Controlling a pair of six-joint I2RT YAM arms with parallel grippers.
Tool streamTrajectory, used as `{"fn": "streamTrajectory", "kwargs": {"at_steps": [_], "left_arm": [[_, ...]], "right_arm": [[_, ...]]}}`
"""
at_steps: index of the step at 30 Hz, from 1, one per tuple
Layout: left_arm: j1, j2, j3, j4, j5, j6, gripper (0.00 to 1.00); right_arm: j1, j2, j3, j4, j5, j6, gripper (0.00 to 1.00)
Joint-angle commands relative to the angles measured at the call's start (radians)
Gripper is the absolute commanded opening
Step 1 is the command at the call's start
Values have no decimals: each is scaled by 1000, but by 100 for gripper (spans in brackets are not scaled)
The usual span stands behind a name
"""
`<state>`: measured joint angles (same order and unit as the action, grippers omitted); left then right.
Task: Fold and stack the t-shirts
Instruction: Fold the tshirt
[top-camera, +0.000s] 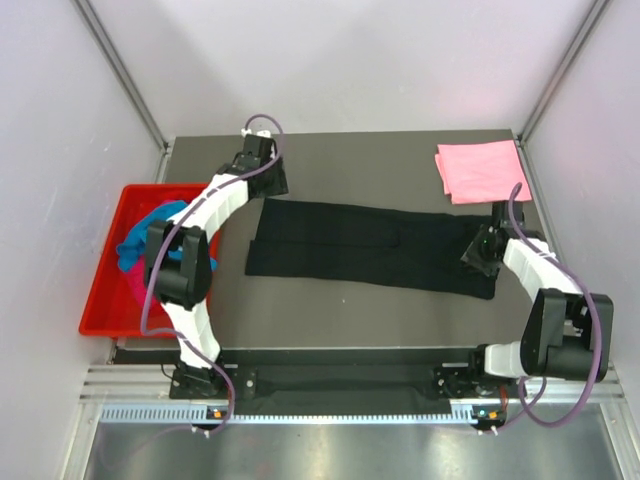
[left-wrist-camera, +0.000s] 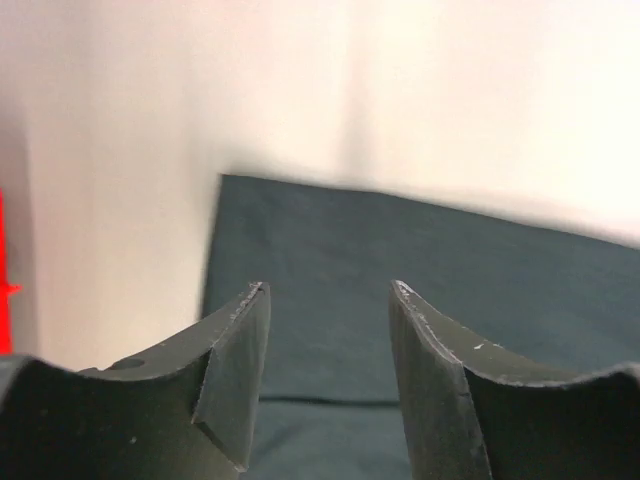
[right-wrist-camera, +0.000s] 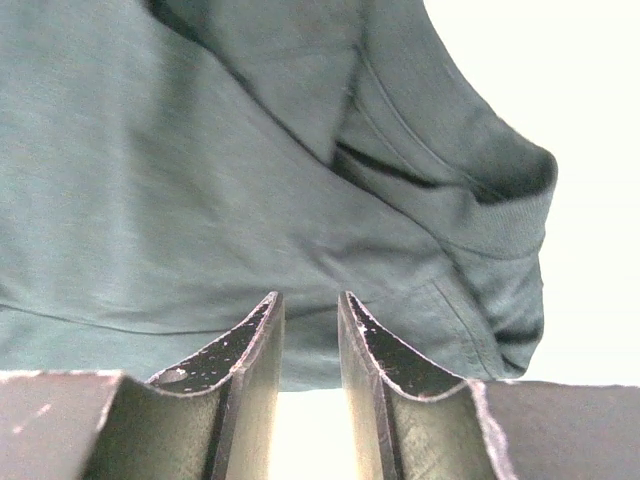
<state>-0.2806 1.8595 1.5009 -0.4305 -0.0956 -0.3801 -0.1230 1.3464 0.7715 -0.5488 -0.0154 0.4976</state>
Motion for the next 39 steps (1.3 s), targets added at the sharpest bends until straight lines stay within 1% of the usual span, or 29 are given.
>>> {"fn": "streamTrajectory", "kwargs": {"at_steps": [1, 5, 7, 9, 10, 11, 12, 13, 15, 19, 21, 22, 23, 25, 26, 27, 29, 33, 37, 38, 39], "left_arm": [[43, 116, 33, -85, -20, 93, 55], [64, 182, 93, -80, 8, 127, 52], [72, 208, 105, -44, 36, 155, 52], [84, 231, 133, -28, 91, 174, 50], [87, 268, 151, -54, 91, 170, 50], [90, 288, 197, -85, 74, 162, 49], [98, 309, 220, -111, 39, 143, 47], [101, 343, 240, -172, 21, 135, 46], [107, 366, 280, -215, -15, 112, 45], [107, 354, 245, -197, -35, 124, 43], [107, 356, 237, -197, -44, 138, 39], [107, 363, 240, -201, -59, 142, 35], [107, 366, 237, -217, -72, 142, 25], [109, 368, 234, -226, -90, 139, 17], [109, 368, 225, -228, -105, 136, 10], [109, 365, 217, -229, -111, 135, 5], [109, 356, 202, -234, -140, 127, 0], [109, 330, 167, -264, -223, 103, 0], [121, 293, 108, -281, -243, 87, 0], [130, 285, 99, -283, -250, 77, 0], [133, 265, 88, -283, -250, 75, 0]], "right_arm": [[-12, -23, 68, -4, -33, -17, 29], [-12, -24, 86, 12, -58, -27, 30], [-12, -23, 89, 32, -58, -31, 30], [-12, -12, 71, 52, -48, -30, 28], [-12, -10, 54, 73, -28, -22, 25], [-12, -13, 31, 131, -14, 5, 23], [-12, -15, -25, 166, -8, 19, 23], [-12, -12, -44, 185, 9, 30, 22], [-12, 6, -83, 233, 38, 59, 23], [-12, 36, -78, 259, 32, 73, 25], [-12, 43, -55, 250, 29, 70, 25], [-12, 45, -48, 248, 28, 65, 26], [-12, 45, -41, 244, 26, 62, 27], [-12, 48, -21, 227, 20, 56, 27], [-12, 51, -17, 219, 19, 49, 27], [-12, 50, -14, 214, 19, 47, 27], [-12, 42, -12, 207, 19, 42, 28], [-9, 30, -2, 199, -15, 30, 29], [0, 40, 20, 214, -5, -2, 35], [3, 42, 6, 261, 2, -2, 39], [3, 51, 3, 280, -11, 1, 40]]}}
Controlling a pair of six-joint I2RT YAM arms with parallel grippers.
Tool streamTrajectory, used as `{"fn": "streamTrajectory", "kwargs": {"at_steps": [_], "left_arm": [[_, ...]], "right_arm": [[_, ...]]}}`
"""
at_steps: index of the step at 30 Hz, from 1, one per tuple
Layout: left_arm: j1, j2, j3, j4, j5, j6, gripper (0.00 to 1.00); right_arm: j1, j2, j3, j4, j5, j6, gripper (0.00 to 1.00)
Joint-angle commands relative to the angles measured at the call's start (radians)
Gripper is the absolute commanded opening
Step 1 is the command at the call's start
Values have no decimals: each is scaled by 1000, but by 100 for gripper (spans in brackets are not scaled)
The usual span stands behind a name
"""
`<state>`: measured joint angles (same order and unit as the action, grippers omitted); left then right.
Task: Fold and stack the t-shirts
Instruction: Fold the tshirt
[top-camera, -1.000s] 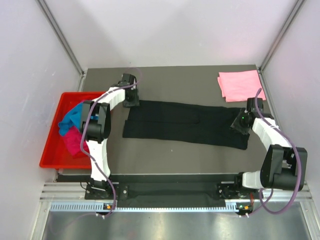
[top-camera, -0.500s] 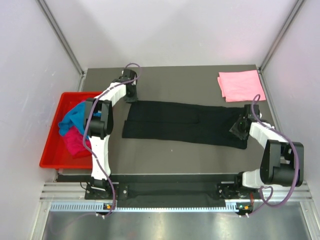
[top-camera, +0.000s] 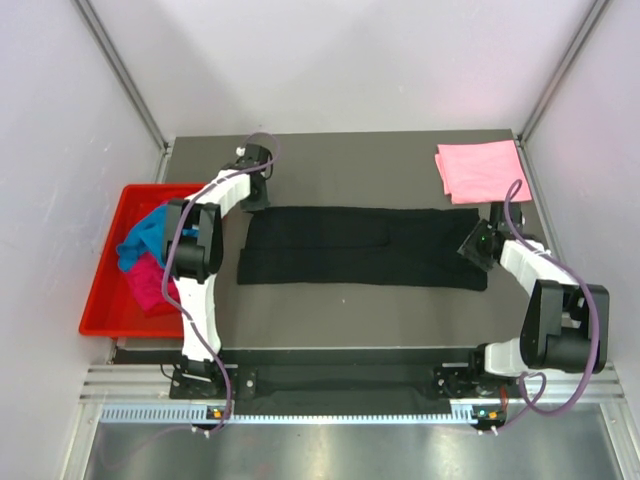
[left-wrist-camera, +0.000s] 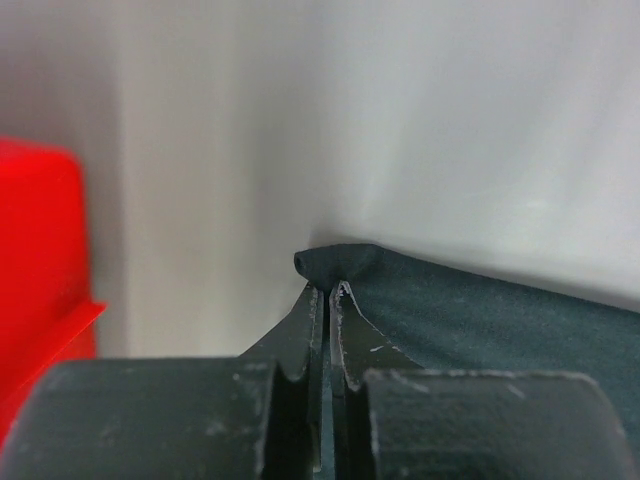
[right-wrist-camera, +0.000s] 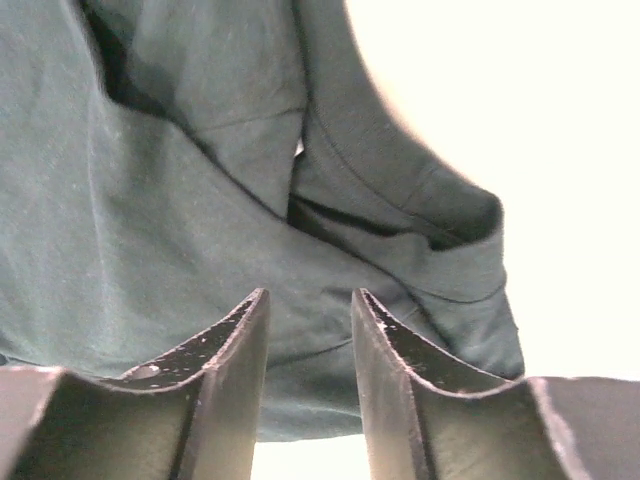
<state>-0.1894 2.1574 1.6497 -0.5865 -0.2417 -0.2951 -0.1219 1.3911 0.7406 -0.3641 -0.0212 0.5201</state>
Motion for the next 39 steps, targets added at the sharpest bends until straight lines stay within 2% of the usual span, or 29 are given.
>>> {"fn": "streamTrajectory", "kwargs": {"at_steps": [1, 6, 7, 9, 11, 12, 18, 21, 22, 23, 27, 33, 39], "left_arm": [[45, -42, -80, -124, -103, -13, 0], [48, -99, -108, -151, -137, -35, 0], [50, -109, -120, -157, -177, -41, 6], [54, -148, -136, -162, -220, -59, 10], [64, -188, -151, -162, -245, -78, 24], [67, -200, -151, -162, -246, -79, 27], [68, -258, -41, -203, -242, -78, 39], [65, -295, -4, -178, -142, -47, 41], [59, -318, -5, -158, -95, -15, 42], [56, -329, -11, -129, 41, 5, 43], [28, -340, -63, -4, 304, 22, 45], [19, -251, -103, 27, 358, -25, 46], [19, -148, -145, -13, 283, -59, 46]], "right_arm": [[5, 19, 39, 106, -14, -19, 40], [56, 124, 104, 168, 1, 17, 40], [73, 143, 115, 171, 9, 33, 40], [97, 192, 137, 194, 39, 44, 40], [105, 245, 155, 208, 46, 44, 40], [108, 262, 164, 203, 47, 40, 40], [114, 356, 213, 235, -6, -14, 39], [114, 387, 259, 183, 7, -31, 39], [114, 379, 281, 118, 15, -31, 39], [114, 365, 283, 96, 68, -28, 39], [81, 272, 241, 33, 104, 21, 38], [38, 224, 151, -4, 121, 47, 34], [33, 183, 86, -13, 173, 61, 34]]}}
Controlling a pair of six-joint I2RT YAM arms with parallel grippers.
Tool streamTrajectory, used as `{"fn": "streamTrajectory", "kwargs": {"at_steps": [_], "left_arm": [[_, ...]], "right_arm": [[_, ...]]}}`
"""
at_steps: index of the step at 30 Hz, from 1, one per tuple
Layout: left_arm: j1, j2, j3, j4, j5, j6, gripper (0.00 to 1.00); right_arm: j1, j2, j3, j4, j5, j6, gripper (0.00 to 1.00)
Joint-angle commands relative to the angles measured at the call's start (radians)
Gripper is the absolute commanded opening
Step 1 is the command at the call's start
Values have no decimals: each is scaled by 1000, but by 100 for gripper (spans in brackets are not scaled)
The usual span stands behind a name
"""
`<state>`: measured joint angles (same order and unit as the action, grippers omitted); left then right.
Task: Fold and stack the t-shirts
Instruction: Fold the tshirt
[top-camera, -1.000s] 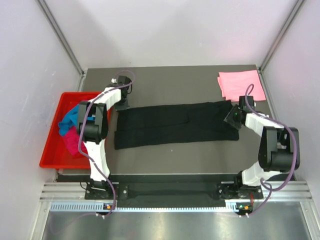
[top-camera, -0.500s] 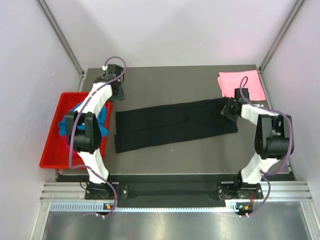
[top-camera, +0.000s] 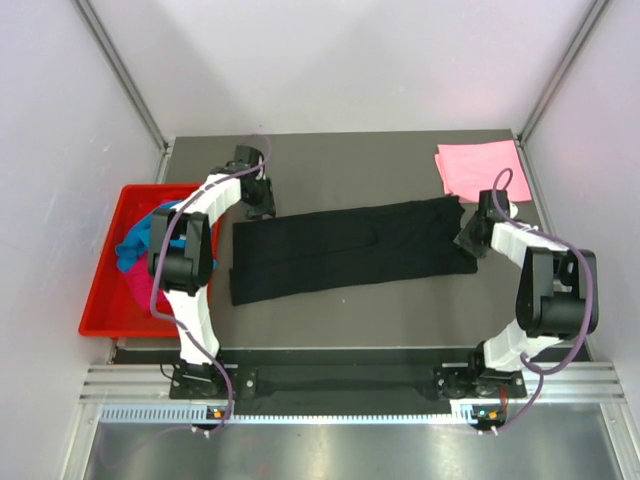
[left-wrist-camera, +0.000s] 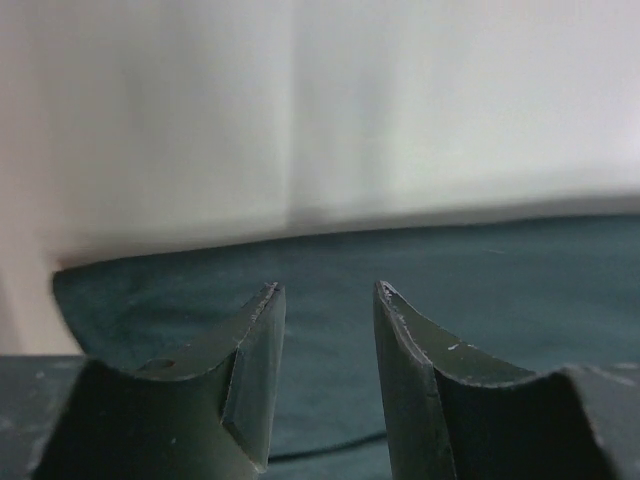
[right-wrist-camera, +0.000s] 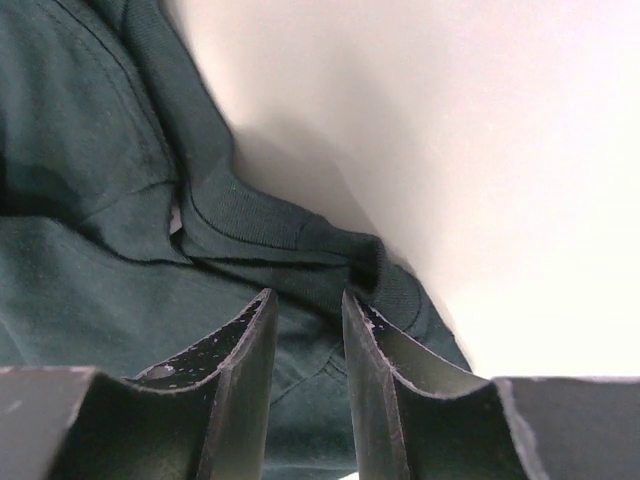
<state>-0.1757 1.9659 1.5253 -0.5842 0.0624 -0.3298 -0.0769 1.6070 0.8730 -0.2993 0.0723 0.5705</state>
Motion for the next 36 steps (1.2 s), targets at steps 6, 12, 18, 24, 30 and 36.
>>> {"fn": "streamTrajectory", "kwargs": {"at_steps": [6, 12, 18, 24, 30, 36], "left_arm": [[7, 77, -80, -43, -182, -58, 45], [7, 45, -152, -49, -268, -116, 45], [7, -36, -241, -37, -300, -150, 45], [7, -91, -280, -43, -323, -163, 45], [7, -130, -252, -81, -366, -153, 45], [-24, -211, -205, 33, -131, -17, 47]], "right_arm": [[-18, -110, -114, -89, 133, 20, 34], [-20, -137, -114, -93, 127, 2, 33], [-20, -180, -60, -101, 72, -44, 34], [-20, -131, 151, -175, 66, 44, 33], [-9, 4, 316, -391, 89, 288, 32], [65, 59, 363, -393, 67, 457, 40]]}}
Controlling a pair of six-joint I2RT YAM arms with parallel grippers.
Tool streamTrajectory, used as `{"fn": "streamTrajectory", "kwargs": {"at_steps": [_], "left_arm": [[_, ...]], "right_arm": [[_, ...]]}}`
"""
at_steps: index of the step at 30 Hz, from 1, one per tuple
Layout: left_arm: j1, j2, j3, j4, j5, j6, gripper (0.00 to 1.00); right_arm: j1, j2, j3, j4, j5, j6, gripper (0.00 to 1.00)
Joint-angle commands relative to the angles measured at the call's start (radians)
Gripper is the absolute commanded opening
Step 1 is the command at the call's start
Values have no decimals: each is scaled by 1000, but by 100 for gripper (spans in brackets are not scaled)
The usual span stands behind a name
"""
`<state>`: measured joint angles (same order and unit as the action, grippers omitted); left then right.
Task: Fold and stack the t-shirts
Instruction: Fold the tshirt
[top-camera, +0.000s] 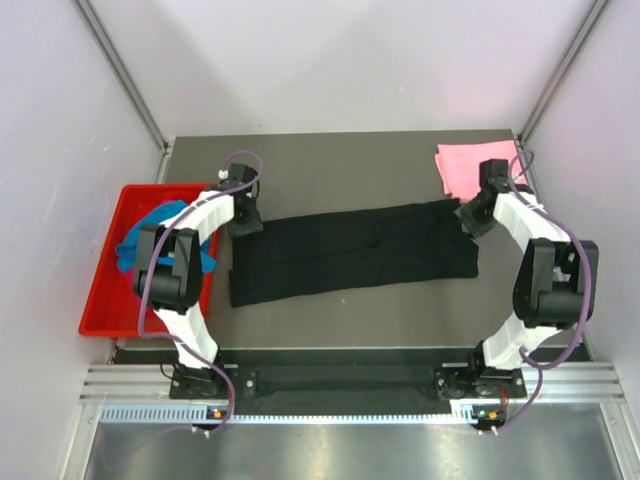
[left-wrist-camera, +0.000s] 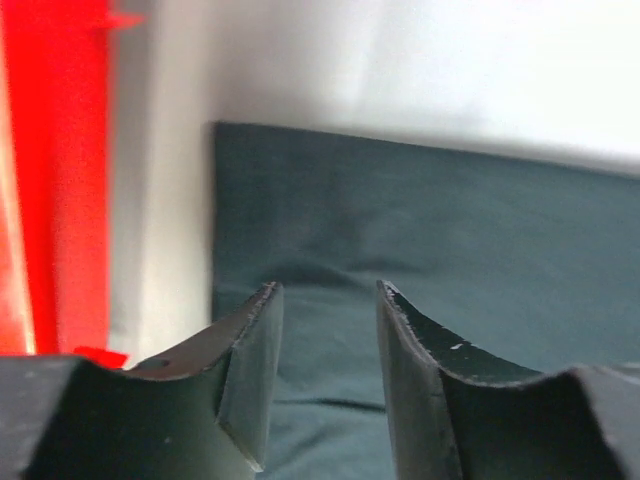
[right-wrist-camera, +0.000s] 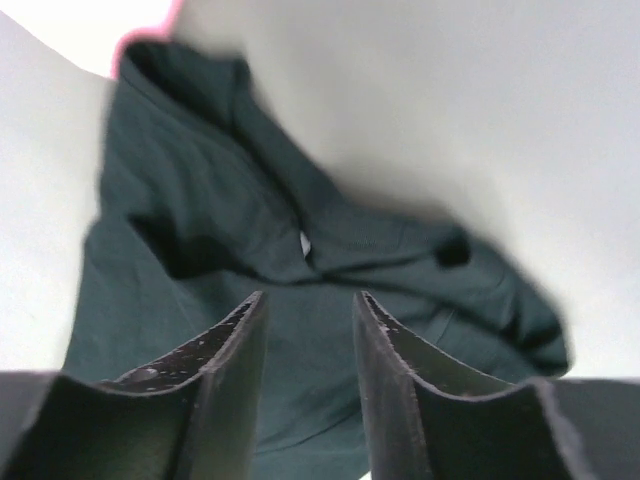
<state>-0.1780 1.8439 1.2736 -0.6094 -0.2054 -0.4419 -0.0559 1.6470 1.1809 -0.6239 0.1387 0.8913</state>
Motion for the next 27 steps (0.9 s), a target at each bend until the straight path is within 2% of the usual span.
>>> {"fn": "streamTrajectory", "kwargs": {"at_steps": [1, 4, 6, 8, 9, 10, 13, 15, 27], "left_arm": [[-29, -89, 47, 77, 171, 107, 48], [-44, -43, 66, 111, 254, 129, 48], [-44, -11, 78, 114, 258, 134, 48], [-44, 40, 95, 100, 222, 135, 49], [-44, 57, 110, 44, 215, 129, 48], [-44, 90, 131, 18, 131, 126, 48], [-43, 129, 147, -78, 28, 109, 48], [-41, 123, 138, -107, -32, 94, 48], [-29, 46, 30, -167, -185, -18, 47]], "right_arm": [[48, 36, 57, -71, -4, 159, 41], [85, 71, 57, -77, -47, 254, 42], [114, 82, 74, -85, -30, 303, 43], [143, 99, 91, -89, 11, 336, 45], [148, 106, 101, -80, 15, 342, 47], [152, 129, 103, -79, 13, 353, 47], [160, 164, 103, -62, 13, 374, 47], [169, 183, 103, -45, 19, 380, 47], [237, 336, 170, -30, 48, 367, 47]]}}
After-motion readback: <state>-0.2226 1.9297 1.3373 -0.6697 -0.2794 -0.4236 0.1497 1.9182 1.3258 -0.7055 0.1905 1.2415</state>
